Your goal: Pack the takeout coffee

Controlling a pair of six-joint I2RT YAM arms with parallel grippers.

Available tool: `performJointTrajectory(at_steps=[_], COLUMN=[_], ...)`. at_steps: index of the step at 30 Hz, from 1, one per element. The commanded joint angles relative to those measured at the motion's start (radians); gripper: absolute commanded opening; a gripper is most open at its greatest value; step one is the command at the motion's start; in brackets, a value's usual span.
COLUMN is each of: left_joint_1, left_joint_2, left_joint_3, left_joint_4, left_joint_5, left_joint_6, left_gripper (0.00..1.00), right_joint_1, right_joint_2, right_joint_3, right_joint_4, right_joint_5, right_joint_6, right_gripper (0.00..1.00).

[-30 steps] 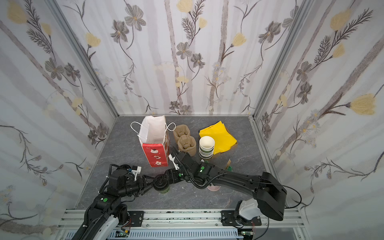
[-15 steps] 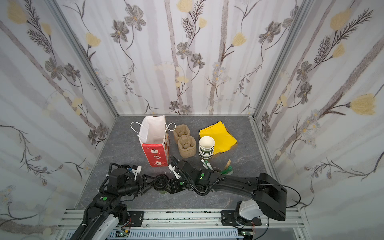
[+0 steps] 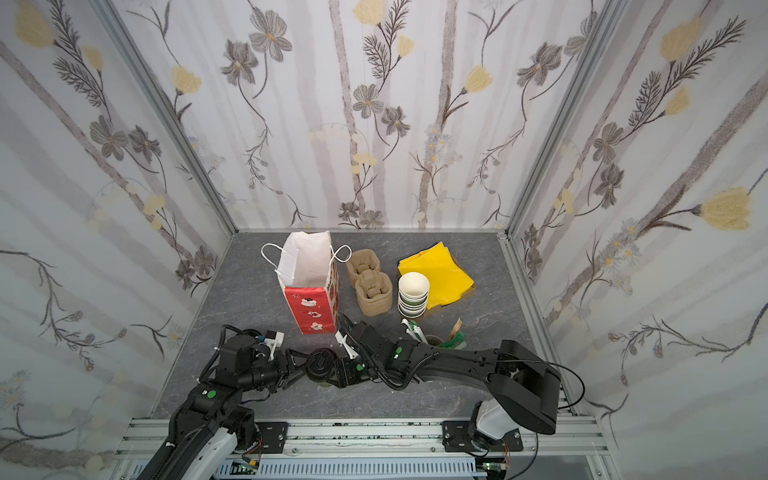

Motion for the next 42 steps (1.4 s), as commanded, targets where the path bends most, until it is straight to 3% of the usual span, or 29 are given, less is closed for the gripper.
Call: performJointTrajectory(at_steps=[1, 5, 16, 21, 26, 29, 36, 42], left_joint_1=[-0.002, -0.001, -0.008, -0.008, -0.008, -0.008, -0.008, -0.008], left_joint_2=[0.012, 0.019, 0.029, 0.032, 0.032, 0.032, 0.05, 0.073], left_joint_3=[-0.013, -0.031, -0.044, -0.022, -0.021, -0.023, 0.013, 0.023], left_joint_4=[-0.011, -0.011, -0.011, -0.011, -0.011, -0.011, -0.011, -0.008], left_joint_5=[-0.006, -0.015, -0.022, -0.024, -0.025, -0.027, -0.014, -0.02], left_joint_6=[0.023, 0.031, 0.027, 0.03, 0.029, 0.032, 0.055, 0.064], left_gripper=[0.52, 0.47, 0.46, 0.47, 0.49, 0.48, 0.5, 0.51], right_joint_1=[-0.004, -0.006, -0.004, -0.004, -0.014, -0.046, -0.104, -0.12], right_joint_2=[0.014, 0.024, 0.059, -0.041, -0.161, -0.183, -0.202, -0.131], right_joint_3=[0.002, -0.001, 0.007, -0.02, -0.057, -0.071, -0.071, -0.027], right_joint_4=[-0.019, -0.053, -0.12, 0.092, 0.177, 0.196, 0.126, 0.088], right_joint_5=[0.065, 0.091, 0.152, 0.002, -0.054, -0.044, 0.103, 0.121], right_joint_6=[0.016, 0.019, 0.013, -0.006, -0.023, 0.004, 0.071, 0.078], right_gripper=[0.58, 0.56, 0.54, 0.69, 0.73, 0.68, 0.41, 0.35])
